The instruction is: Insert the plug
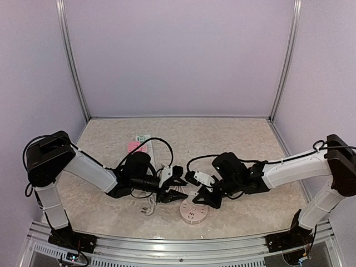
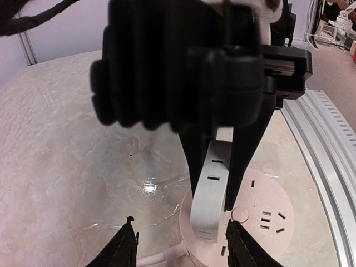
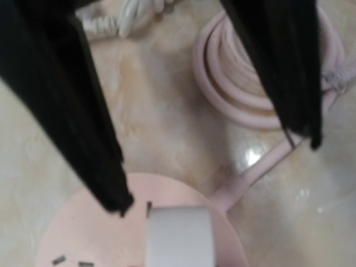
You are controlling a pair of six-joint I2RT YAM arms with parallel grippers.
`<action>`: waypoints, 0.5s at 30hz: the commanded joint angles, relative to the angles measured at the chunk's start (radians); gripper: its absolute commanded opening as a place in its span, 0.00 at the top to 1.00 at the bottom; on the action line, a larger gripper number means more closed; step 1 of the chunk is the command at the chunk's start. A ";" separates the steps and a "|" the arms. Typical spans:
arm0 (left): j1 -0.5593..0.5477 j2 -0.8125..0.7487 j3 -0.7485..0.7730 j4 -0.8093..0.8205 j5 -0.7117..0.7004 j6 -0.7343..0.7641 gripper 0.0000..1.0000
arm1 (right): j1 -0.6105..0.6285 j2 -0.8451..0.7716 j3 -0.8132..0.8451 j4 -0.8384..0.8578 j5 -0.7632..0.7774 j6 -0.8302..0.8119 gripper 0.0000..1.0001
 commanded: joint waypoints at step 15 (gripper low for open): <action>0.002 -0.174 -0.154 -0.036 -0.088 0.105 0.27 | 0.071 -0.104 0.092 -0.117 0.165 0.077 0.00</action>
